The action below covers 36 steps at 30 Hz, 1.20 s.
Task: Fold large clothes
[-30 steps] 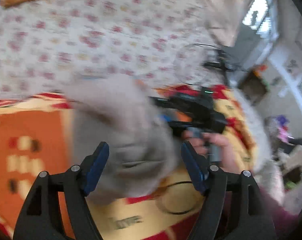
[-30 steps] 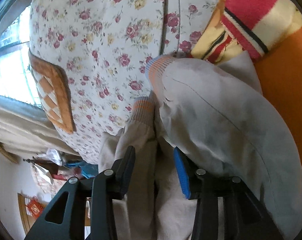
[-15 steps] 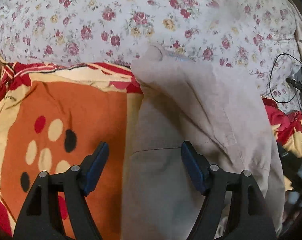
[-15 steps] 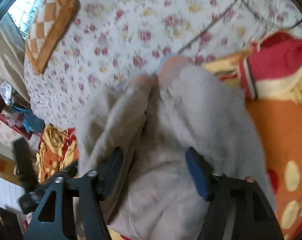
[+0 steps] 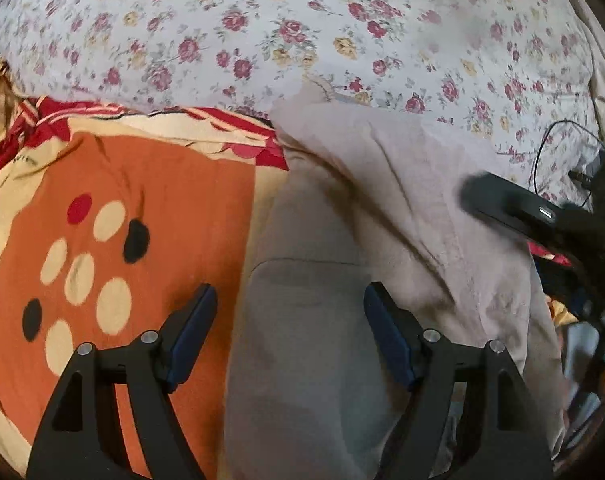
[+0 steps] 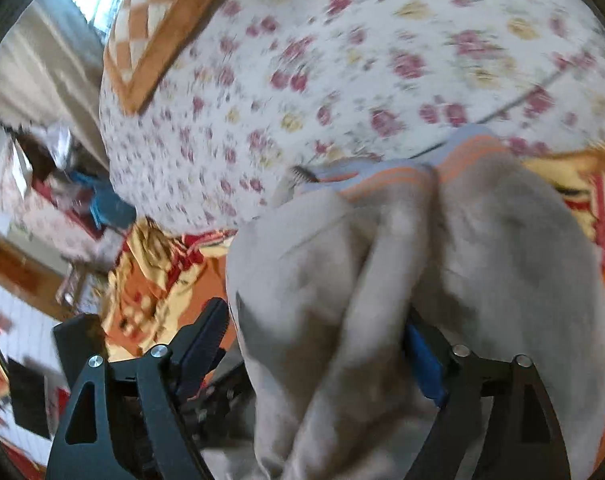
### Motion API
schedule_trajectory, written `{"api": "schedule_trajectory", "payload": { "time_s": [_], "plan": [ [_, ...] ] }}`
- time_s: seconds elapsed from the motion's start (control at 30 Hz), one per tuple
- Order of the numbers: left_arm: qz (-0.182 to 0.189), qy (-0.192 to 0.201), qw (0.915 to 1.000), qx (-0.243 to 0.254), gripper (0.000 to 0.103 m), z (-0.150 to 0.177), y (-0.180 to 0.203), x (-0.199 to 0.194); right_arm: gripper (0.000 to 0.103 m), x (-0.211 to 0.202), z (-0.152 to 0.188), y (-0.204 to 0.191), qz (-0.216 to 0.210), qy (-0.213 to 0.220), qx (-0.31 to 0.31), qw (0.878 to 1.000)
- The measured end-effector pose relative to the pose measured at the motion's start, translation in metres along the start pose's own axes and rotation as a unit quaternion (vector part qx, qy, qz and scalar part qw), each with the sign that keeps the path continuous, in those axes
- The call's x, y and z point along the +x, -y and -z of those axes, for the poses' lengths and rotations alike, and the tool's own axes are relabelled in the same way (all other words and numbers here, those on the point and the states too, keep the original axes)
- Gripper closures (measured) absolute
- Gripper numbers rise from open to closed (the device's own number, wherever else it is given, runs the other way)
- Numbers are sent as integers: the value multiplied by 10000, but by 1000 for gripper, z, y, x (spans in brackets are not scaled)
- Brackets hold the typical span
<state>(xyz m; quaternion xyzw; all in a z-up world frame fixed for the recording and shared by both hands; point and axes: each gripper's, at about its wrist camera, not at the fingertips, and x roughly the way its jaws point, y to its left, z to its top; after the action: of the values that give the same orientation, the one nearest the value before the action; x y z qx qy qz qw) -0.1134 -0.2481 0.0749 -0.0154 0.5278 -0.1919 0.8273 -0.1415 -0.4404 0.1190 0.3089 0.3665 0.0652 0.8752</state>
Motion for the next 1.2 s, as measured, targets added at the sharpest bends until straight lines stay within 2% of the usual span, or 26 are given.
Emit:
{"api": "schedule_trajectory", "payload": {
  "time_s": [0.07, 0.1, 0.13, 0.17, 0.27, 0.33, 0.43, 0.53, 0.6, 0.63, 0.7, 0.73, 0.77, 0.8, 0.83, 0.87, 0.93, 1.07, 1.13, 1.17, 1.2],
  "plan": [
    [26, -4, 10000, -32, 27, 4, -1, -3, 20, 13, -4, -9, 139, -140, -187, 9996],
    [43, -12, 10000, -25, 27, 5, 0, -5, 26, 17, -4, -11, 368, -187, -233, 9989],
    [81, -29, 10000, 9, 27, 6, 1, -7, 63, 19, -5, -12, 689, -182, -245, 9972],
    [126, -53, 9999, 55, 27, 8, 2, -10, 96, 16, -4, -10, 818, -97, -246, 9963],
    [341, -59, 9990, 290, 27, 11, 12, -23, 98, -11, -2, -11, 771, 315, -370, 9958],
    [554, -28, 9974, 468, 25, 15, 22, -32, 98, -35, 0, -14, 947, 647, -568, 9918],
    [765, -135, 9951, 618, 21, 26, 37, -29, 99, -58, -5, 5, 1234, 1014, -364, 9865],
    [781, -322, 9923, 906, 21, 41, 50, -17, 99, -47, -14, 35, 1885, 1057, -147, 9763],
    [765, -457, 9915, 946, 21, 45, 51, -17, 99, -32, -16, 56, 1996, 827, 103, 9763],
    [781, -479, 9911, 969, 21, 44, 49, -21, 95, -29, -15, 63, 1987, 727, 162, 9772],
    [734, -398, 9903, 1111, 21, 42, 45, -33, 74, -39, -12, 63, 2030, 775, 210, 9759],
    [659, -222, 9901, 1221, 21, 41, 41, -43, 65, -52, -10, 59, 2072, 853, 202, 9744],
    [539, -51, 9902, 1291, 21, 40, 38, -49, 63, -62, -8, 56, 2081, 884, 191, 9739],
    [378, 130, 9901, 1346, 21, 39, 33, -55, 62, -79, -3, 49, 2016, 883, 150, 9754],
    [227, 313, 9897, 1381, 21, 37, 29, -60, 56, -94, 3, 38, 1914, 844, 75, 9778],
    [141, 408, 9894, 1389, 21, 36, 26, -61, 44, -104, 10, 29, 1822, 809, -12, 9799],
    [-26, 442, 9899, 1344, 21, 31, 19, -57, 30, -114, 26, 14, 1638, 706, -193, 9838],
    [-153, 369, 9940, 1021, 21, 31, 8, -45, 29, -103, 61, -6, 1295, 332, -295, 9906],
    [-178, 344, 9945, 974, 21, 33, 9, -44, 29, -90, 68, -7, 1349, 241, -353, 9899],
    [-204, 363, 9944, 976, 21, 34, 11, -44, 34, -76, 72, -5, 1515, 98, -388, 9876],
    [-221, 365, 9941, 994, 21, 35, 12, -45, 47, -68, 73, -4, 1564, 4, -390, 9869]
  ]
}}
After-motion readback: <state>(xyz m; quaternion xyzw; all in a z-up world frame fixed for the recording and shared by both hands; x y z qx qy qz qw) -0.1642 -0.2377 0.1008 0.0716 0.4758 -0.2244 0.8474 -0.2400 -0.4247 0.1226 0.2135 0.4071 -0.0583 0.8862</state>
